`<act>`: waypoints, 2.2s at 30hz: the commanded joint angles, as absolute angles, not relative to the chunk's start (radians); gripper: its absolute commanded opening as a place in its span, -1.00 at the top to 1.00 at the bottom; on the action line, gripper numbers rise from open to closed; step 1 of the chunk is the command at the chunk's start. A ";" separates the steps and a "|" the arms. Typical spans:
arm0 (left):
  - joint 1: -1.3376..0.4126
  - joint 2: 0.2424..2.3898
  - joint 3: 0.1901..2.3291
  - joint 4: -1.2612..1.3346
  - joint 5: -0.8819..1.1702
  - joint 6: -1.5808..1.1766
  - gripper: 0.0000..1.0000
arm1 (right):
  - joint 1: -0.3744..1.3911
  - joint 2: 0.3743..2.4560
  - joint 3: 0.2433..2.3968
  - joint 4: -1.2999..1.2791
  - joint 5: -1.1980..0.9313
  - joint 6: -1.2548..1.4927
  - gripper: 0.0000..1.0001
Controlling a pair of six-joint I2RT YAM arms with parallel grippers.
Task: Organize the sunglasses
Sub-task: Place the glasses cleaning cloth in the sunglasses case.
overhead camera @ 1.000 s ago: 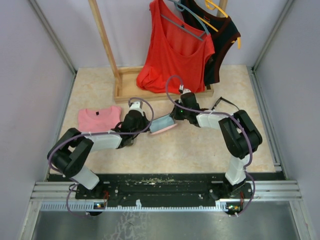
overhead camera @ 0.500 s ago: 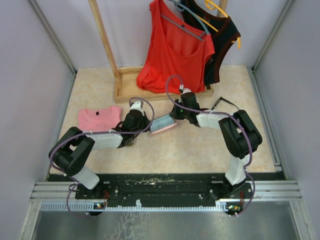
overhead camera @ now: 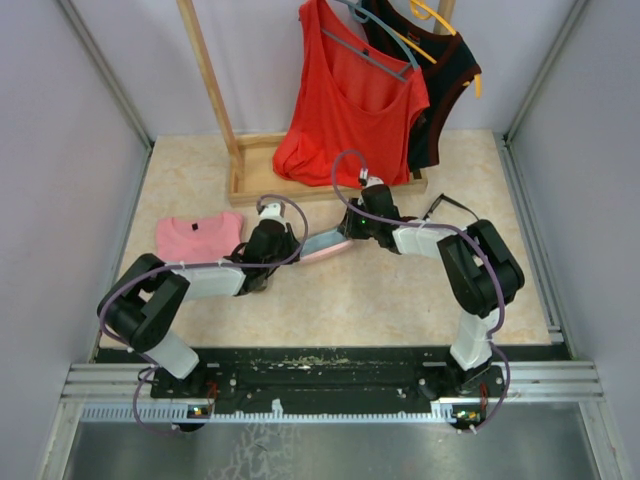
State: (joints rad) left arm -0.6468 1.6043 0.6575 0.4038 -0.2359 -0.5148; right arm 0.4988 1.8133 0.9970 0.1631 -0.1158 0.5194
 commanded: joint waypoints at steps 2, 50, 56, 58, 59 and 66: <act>-0.640 1.566 0.670 0.391 -0.260 -0.507 0.43 | 0.485 1.753 1.016 0.172 -0.066 0.501 0.41; -0.626 1.236 0.638 0.064 -0.356 -0.629 0.07 | 0.541 1.730 1.085 -0.154 0.055 0.298 0.50; -0.624 1.212 0.628 0.046 -0.359 -0.630 0.07 | 0.558 1.726 1.078 -0.169 0.048 0.296 0.54; -0.624 1.203 0.626 0.039 -0.361 -0.631 0.06 | 0.566 1.726 1.076 -0.172 0.046 0.296 0.54; -0.624 1.199 0.625 0.035 -0.362 -0.631 0.06 | 0.571 1.725 1.075 -0.173 0.046 0.296 0.54; -0.623 1.172 0.617 0.013 -0.361 -0.631 0.04 | 0.607 1.711 1.067 -0.196 0.058 0.305 0.55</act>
State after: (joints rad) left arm -0.6319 1.2011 0.6296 0.0334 -0.3511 -0.6281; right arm 0.5812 1.7306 1.0485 -0.1955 0.0452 0.3069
